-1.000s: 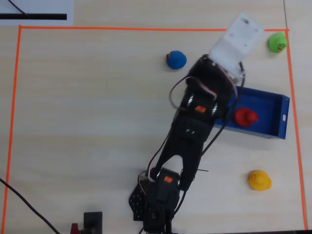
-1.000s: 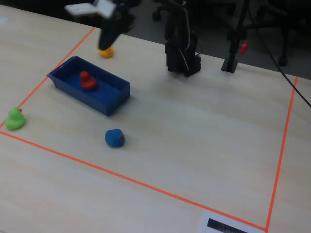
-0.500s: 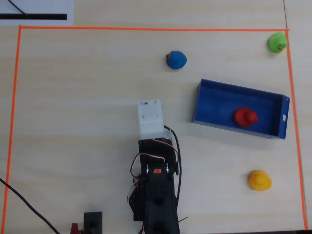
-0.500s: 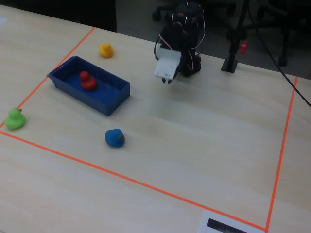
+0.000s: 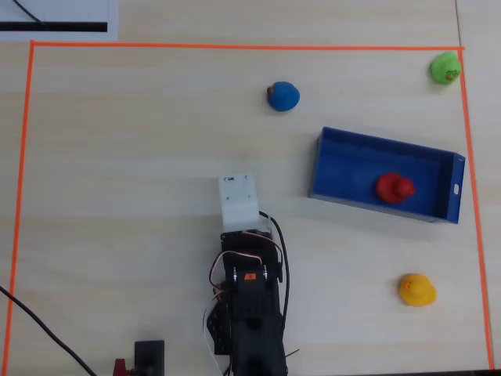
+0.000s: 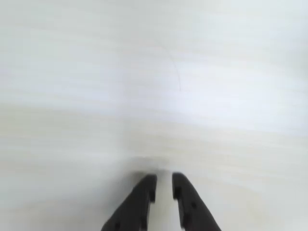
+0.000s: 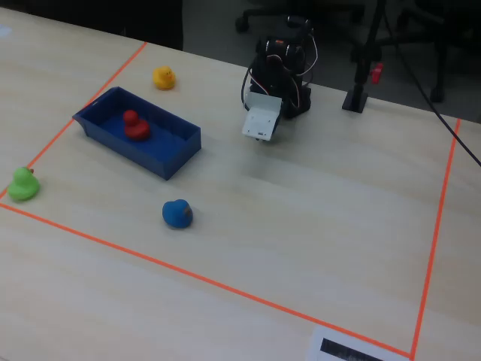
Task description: Grasp red duck and put it into box.
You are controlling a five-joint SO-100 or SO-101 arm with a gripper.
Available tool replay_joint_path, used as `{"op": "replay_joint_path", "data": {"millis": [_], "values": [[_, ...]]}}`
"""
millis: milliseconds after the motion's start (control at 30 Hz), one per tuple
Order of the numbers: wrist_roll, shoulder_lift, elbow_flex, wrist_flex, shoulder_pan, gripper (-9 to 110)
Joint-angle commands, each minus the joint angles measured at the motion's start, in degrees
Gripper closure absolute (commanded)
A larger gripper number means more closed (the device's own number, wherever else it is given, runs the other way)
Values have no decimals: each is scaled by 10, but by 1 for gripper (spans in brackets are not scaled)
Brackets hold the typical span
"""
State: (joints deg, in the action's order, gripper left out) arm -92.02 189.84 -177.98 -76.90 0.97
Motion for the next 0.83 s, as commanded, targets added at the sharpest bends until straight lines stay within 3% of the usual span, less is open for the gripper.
{"op": "replay_joint_path", "data": {"millis": [0, 800], "values": [[2, -1, -3, -3, -14, 101], [2, -1, -3, -3, -20, 100]]}}
